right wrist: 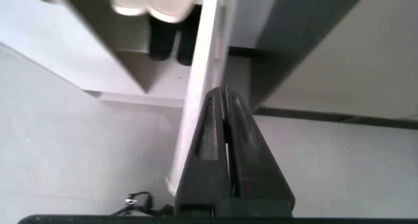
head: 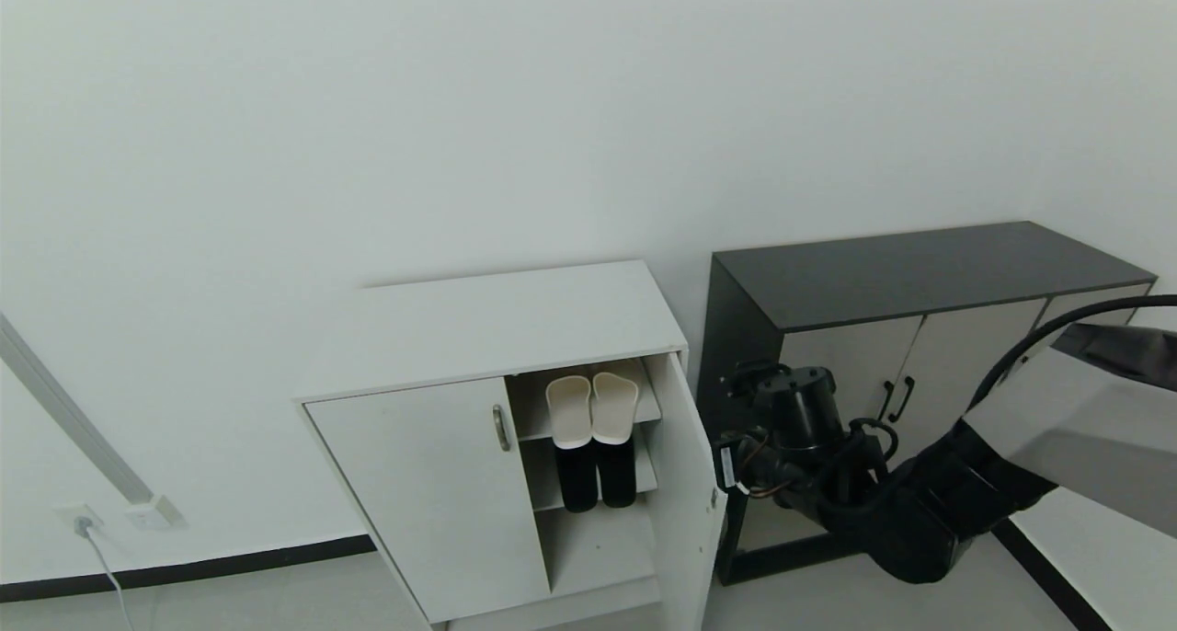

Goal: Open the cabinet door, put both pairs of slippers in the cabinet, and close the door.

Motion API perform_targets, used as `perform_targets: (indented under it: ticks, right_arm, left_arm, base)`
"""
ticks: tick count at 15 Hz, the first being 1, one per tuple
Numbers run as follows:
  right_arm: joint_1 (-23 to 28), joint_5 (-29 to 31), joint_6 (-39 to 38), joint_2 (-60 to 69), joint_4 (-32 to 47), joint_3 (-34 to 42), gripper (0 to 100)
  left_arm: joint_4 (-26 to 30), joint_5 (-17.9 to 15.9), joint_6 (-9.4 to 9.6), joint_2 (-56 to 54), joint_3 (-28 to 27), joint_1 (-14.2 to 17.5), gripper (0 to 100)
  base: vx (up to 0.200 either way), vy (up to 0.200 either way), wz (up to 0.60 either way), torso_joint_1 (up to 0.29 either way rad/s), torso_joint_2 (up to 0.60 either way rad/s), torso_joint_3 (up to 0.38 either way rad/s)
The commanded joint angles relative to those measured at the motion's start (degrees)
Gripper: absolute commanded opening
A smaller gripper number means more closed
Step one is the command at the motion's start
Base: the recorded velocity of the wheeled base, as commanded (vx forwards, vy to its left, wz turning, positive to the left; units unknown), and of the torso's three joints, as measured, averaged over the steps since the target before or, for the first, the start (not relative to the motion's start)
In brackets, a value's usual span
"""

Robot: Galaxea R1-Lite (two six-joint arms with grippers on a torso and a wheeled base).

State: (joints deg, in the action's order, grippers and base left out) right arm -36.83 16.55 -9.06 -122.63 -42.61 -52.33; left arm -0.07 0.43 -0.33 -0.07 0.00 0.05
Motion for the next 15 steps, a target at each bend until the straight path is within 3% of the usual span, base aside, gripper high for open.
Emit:
perform_targets:
  ticks: [1,13,15]
  right_arm:
    - [-3.25,-0.03,-1.05,3.01,-0.02,1.01,0]
    - [-5.89,0.06,0.80,6.26,-3.98,5.40,0]
    - [-5.97,-0.30,0.88,6.26,-4.85,6.10,0]
  left_arm:
    - [-0.01,0.10,-0.02,0.07,0.00,0.04,0]
    - [-0.01,0.10,-0.02,0.07,0.00,0.04,0]
    - [-0.01,0.01,-0.02,0.07,0.00,0.04,0]
  base:
    - [0.000,0.000,0.00,0.000,0.00,0.000]
    - [0.000,0.000,0.00,0.000,0.00,0.000]
    - [0.000,0.000,0.60,0.000,0.00,0.002]
